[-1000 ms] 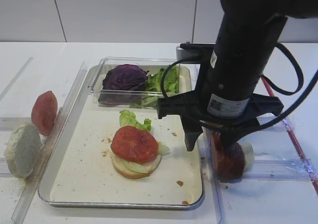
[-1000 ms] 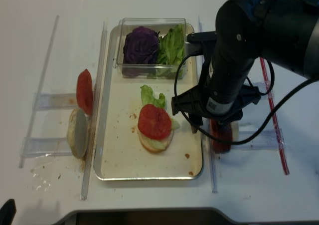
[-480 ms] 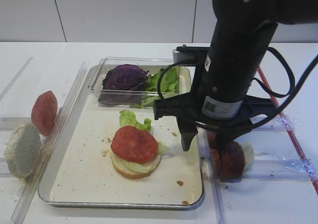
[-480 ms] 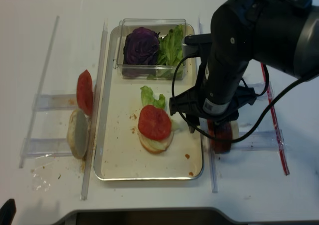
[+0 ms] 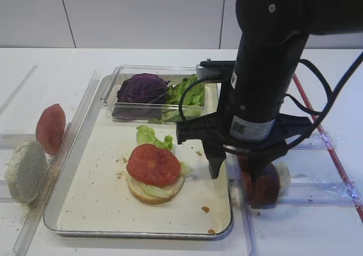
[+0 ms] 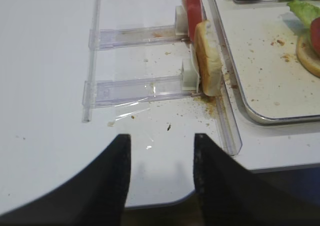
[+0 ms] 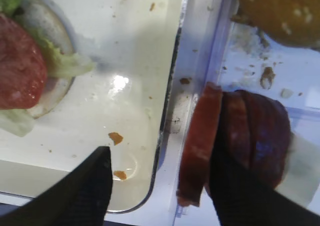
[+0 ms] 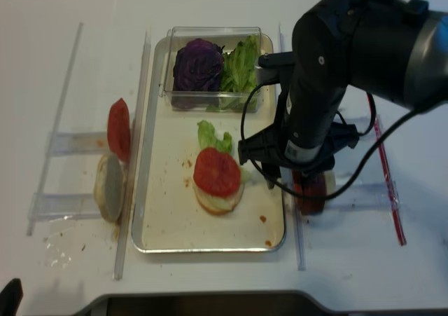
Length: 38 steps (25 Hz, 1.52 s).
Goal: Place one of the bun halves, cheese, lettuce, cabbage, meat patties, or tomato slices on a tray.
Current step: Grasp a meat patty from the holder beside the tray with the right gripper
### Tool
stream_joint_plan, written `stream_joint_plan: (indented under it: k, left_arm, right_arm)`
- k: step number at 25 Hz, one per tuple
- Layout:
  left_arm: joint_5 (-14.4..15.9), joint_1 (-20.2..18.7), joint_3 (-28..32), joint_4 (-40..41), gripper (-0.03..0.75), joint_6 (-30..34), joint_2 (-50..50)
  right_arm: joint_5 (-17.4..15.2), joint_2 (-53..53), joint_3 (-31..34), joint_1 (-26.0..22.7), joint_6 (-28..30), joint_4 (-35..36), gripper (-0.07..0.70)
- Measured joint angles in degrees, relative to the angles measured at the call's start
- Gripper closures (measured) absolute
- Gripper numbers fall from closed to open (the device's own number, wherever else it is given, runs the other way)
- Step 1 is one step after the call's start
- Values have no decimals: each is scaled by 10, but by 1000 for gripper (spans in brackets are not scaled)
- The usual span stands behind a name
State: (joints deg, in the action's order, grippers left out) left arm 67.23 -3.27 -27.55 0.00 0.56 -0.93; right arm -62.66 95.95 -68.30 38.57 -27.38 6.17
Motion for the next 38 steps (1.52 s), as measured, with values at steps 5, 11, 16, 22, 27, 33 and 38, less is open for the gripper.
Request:
stream_joint_plan:
  k: [5, 11, 16, 22, 27, 33, 38]
  left_arm:
    - [0, 0, 0, 0, 429, 0, 0]
    - [0, 0, 0, 0, 429, 0, 0]
    - [0, 0, 0, 0, 429, 0, 0]
    - [0, 0, 0, 0, 429, 0, 0]
    - [0, 0, 0, 0, 429, 0, 0]
    - [0, 0, 0, 0, 429, 0, 0]
    - [0, 0, 0, 0, 429, 0, 0]
  right_arm:
    - [-1, 14, 0, 0, 0, 1, 188]
    - [-1, 14, 0, 0, 0, -8, 227]
    - [-2, 14, 0, 0, -1, -15, 237]
    - [-4, 16, 0, 0, -6, -20, 239]
    - [-6, 27, 0, 0, -6, -24, 270]
    - [-11, 28, 0, 0, -10, -25, 330]
    - [-16, 28, 0, 0, -15, -28, 398]
